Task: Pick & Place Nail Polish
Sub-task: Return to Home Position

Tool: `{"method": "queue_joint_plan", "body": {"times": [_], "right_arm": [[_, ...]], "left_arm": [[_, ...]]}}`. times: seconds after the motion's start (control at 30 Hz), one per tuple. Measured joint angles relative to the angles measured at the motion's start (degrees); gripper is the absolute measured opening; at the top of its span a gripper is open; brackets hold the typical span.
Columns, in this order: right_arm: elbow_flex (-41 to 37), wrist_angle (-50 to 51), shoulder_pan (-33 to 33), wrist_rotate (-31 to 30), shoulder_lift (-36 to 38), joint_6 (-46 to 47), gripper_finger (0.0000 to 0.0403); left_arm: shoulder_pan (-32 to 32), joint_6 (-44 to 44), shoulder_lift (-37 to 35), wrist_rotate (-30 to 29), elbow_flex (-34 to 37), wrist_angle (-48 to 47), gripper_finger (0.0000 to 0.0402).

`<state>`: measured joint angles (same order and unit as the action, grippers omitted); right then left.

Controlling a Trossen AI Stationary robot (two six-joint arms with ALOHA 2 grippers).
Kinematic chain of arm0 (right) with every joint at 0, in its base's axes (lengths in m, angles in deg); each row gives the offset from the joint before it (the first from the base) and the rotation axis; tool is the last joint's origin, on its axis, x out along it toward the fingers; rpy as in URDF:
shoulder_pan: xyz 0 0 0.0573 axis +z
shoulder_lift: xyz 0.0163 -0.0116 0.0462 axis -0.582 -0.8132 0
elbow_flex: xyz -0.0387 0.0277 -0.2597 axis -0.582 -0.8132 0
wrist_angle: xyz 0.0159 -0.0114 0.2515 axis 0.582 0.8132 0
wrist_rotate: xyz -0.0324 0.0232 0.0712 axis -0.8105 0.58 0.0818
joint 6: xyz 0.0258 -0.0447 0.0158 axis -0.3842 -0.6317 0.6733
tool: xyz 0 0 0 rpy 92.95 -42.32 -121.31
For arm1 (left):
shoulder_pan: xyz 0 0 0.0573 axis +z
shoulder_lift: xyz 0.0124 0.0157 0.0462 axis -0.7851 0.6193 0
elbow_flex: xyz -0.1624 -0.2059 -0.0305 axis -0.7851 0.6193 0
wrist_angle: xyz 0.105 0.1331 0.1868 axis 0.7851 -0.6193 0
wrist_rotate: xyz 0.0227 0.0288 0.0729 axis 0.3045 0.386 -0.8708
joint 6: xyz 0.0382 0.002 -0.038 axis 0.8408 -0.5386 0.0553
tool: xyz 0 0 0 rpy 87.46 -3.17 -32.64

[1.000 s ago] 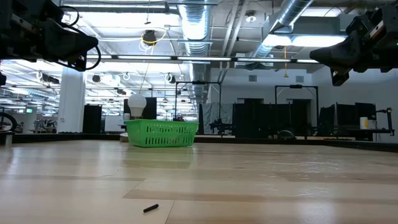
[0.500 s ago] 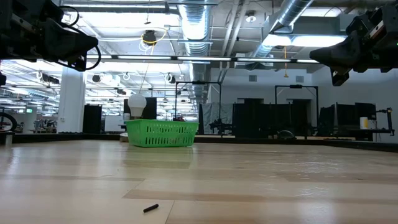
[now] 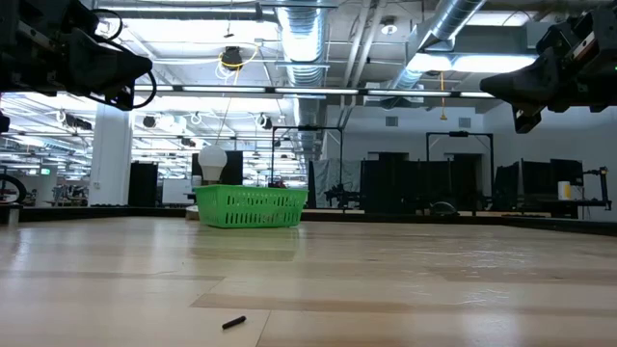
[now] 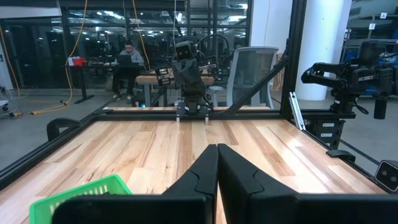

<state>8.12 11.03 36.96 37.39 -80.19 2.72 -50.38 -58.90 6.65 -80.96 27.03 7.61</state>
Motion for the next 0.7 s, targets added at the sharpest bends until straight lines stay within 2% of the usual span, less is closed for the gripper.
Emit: {"method": "queue_joint_plan", "body": {"times": [0.7], "right_arm": [[-0.02,0.0,0.0,0.0,0.0,0.01,0.0]], "left_arm": [[0.0,0.0,-0.01,0.0,0.01,-0.01,0.0002]]}}
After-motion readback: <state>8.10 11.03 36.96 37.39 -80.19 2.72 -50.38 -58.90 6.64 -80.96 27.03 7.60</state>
